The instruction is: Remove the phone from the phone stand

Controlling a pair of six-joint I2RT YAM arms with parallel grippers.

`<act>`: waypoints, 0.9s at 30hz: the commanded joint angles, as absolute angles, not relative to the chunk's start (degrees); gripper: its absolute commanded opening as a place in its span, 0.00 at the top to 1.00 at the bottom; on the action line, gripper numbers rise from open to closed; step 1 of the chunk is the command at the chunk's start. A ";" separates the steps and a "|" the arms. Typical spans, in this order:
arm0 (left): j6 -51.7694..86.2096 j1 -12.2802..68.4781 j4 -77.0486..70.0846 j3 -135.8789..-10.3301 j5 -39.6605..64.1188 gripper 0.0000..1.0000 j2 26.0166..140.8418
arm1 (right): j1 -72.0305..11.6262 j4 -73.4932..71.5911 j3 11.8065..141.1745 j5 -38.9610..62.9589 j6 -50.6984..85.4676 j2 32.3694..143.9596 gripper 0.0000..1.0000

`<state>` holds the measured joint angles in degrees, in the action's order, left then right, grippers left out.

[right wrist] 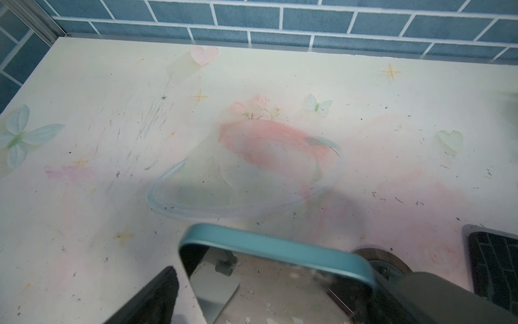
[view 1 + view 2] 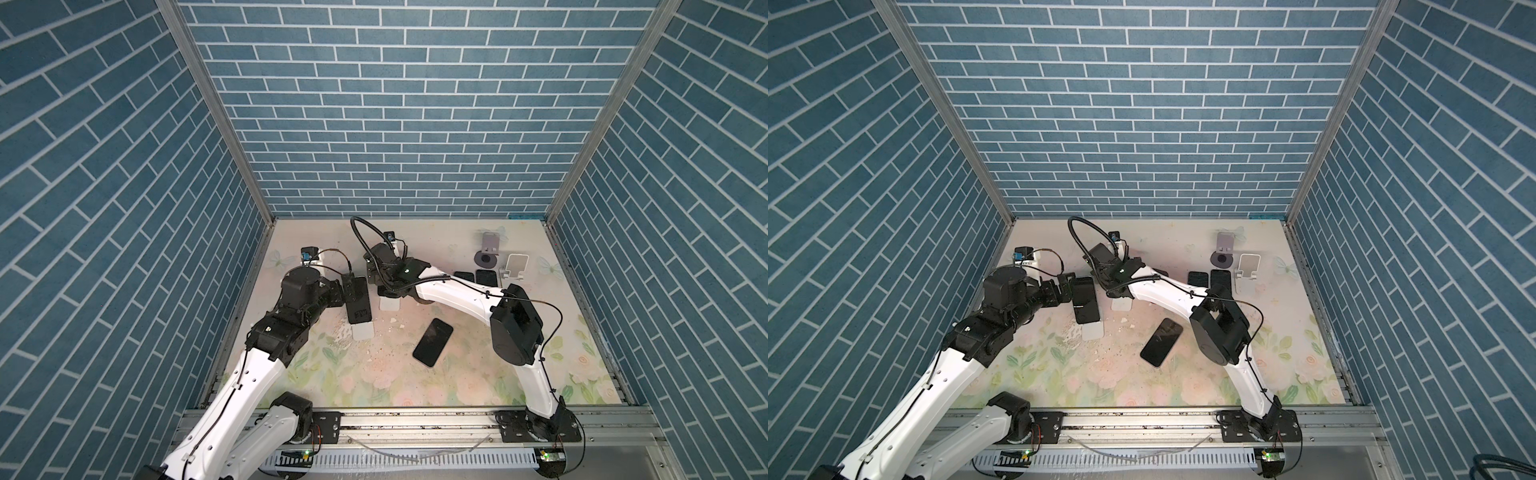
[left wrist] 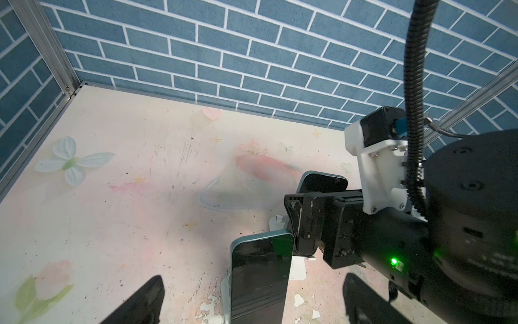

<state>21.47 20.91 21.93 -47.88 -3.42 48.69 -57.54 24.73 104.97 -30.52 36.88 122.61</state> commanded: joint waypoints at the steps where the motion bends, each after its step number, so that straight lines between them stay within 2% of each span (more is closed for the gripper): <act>1: 21.32 20.50 20.92 -47.12 -2.73 0.00 48.50 | -58.34 25.74 107.67 -32.86 39.90 124.15 0.09; 10: 21.25 20.48 20.92 -47.11 -2.29 0.00 48.42 | -58.62 27.00 109.30 -33.22 40.25 125.24 0.23; 21: 21.35 20.48 20.14 -46.95 -1.58 0.00 48.93 | -58.62 27.98 109.23 -34.62 40.61 126.88 0.27; 27: 21.27 20.39 20.04 -46.94 -1.24 0.00 49.06 | -58.61 23.89 104.59 -34.04 39.84 123.54 0.36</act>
